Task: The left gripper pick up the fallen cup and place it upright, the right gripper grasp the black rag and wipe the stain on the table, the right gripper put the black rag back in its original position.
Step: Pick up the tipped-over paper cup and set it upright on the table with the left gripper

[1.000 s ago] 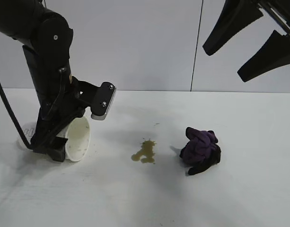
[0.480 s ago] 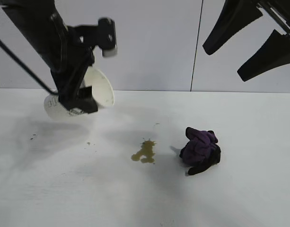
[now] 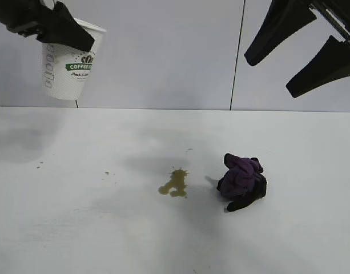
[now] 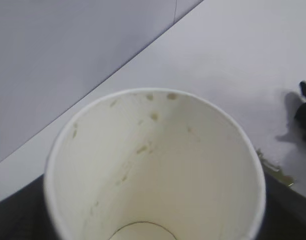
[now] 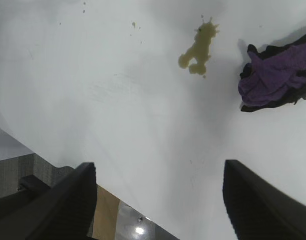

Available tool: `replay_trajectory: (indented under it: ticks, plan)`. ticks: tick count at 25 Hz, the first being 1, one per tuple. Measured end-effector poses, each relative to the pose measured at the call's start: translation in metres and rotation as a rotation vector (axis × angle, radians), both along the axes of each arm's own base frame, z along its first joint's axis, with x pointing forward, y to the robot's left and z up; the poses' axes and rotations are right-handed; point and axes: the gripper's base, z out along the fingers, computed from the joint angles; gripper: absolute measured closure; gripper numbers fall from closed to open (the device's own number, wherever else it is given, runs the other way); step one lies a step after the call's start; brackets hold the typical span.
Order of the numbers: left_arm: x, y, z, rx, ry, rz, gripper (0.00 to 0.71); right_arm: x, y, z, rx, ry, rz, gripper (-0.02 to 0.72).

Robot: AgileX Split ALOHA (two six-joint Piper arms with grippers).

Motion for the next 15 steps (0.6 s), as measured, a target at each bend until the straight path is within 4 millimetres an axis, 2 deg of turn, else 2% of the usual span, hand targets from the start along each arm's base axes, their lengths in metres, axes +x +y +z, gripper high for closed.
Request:
replay_trajectory:
  ticks: [2, 6, 10, 15]
  plan:
    - [-0.007, 0.013, -0.006, -0.078, -0.047, -0.043, 0.140, 0.000, 0.000, 0.000, 0.000, 0.000, 0.000, 0.213]
    - [-0.022, 0.030, -0.033, -0.115, -0.130, -0.024, 0.140, 0.000, 0.000, 0.000, 0.000, 0.000, 0.000, 0.213]
    - [-0.033, 0.032, -0.065, -0.048, -0.173, -0.048, 0.140, 0.000, 0.000, 0.000, 0.000, 0.000, 0.000, 0.213]
    - [-0.025, 0.033, -0.107, -0.041, -0.096, -0.058, 0.140, 0.001, 0.000, 0.000, -0.002, -0.006, -0.004, 0.213]
